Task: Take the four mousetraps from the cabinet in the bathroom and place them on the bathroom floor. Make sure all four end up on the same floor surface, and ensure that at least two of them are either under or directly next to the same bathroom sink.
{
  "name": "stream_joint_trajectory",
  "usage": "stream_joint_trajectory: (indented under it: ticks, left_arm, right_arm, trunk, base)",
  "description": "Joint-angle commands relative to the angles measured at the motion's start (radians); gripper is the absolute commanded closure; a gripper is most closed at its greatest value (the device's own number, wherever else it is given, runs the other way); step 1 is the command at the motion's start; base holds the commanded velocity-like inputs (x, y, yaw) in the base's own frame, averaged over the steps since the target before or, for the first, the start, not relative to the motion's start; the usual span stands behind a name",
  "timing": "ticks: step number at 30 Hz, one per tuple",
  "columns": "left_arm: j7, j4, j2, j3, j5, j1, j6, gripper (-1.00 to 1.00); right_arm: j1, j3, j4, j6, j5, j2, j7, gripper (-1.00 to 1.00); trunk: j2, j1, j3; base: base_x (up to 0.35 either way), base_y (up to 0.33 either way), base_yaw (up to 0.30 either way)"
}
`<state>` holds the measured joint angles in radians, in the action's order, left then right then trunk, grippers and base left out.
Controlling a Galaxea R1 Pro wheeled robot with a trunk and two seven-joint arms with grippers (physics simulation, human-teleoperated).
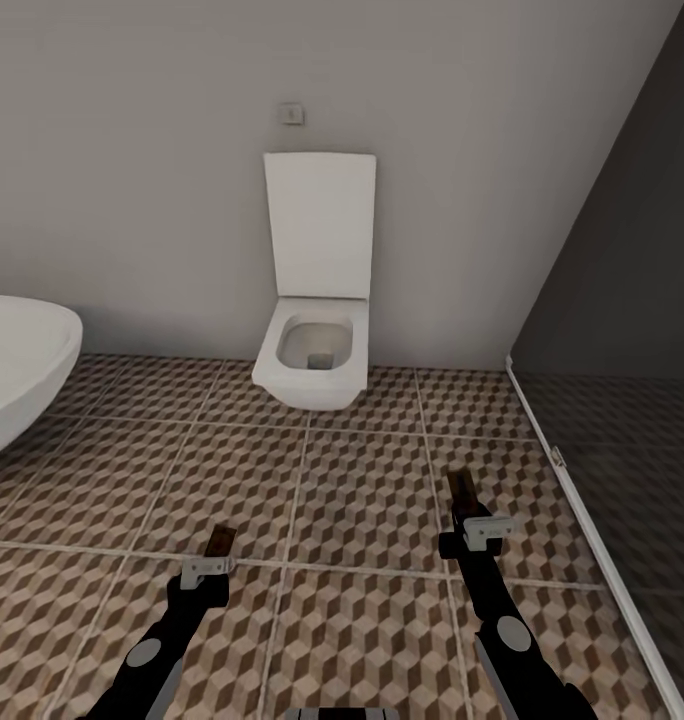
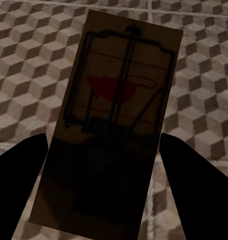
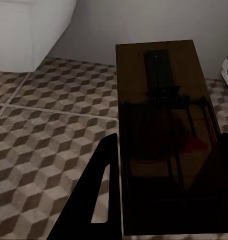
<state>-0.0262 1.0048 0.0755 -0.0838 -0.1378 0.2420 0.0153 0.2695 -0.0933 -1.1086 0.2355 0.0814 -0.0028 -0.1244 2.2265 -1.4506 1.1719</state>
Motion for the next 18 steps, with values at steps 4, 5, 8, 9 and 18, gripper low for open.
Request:
stream_joint_trajectory:
  ticks: [4, 5, 8, 9, 18]
  left_arm:
    - [-0.003, 0.0, 0.001, -0.004, -0.01, 0.0, 0.002, 1.0]
    - [-0.003, 0.0, 0.001, -0.004, -0.01, 0.0, 0.002, 1.0]
    - [-0.003, 0.0, 0.001, -0.004, -0.011, 0.0, 0.002, 1.0]
    - [-0.003, 0.0, 0.001, -0.004, -0.011, 0.0, 0.002, 1.0]
    - [-0.003, 0.0, 0.001, -0.004, -0.01, 0.0, 0.002, 1.0]
  right_arm:
    - [0.0, -0.002, 0.003, 0.001, 0.008, 0.0, -0.008, 1.0]
    - [0.0, -0.002, 0.003, 0.001, 0.008, 0.0, -0.008, 1.0]
    - [0.0, -0.002, 0.004, 0.001, 0.008, 0.0, -0.008, 1.0]
    - [0.0, -0.002, 0.004, 0.001, 0.008, 0.0, -0.008, 1.0]
    - [0.0, -0.002, 0.004, 0.001, 0.008, 0.0, -0.008, 1.0]
  trunk:
    - [0.028, -0.015, 0.013]
    - [0.035, -0.019, 0.016]
    - [0.056, -0.031, 0.026]
    - [0.063, -0.034, 0.029]
    - [0.126, -0.069, 0.057]
  base:
    - [0.0, 0.0, 0.0]
    - [0.0, 0.0, 0.0]
    - [0.0, 0.0, 0.0]
    - [0.0, 0.0, 0.0]
    - [0.0, 0.0, 0.0]
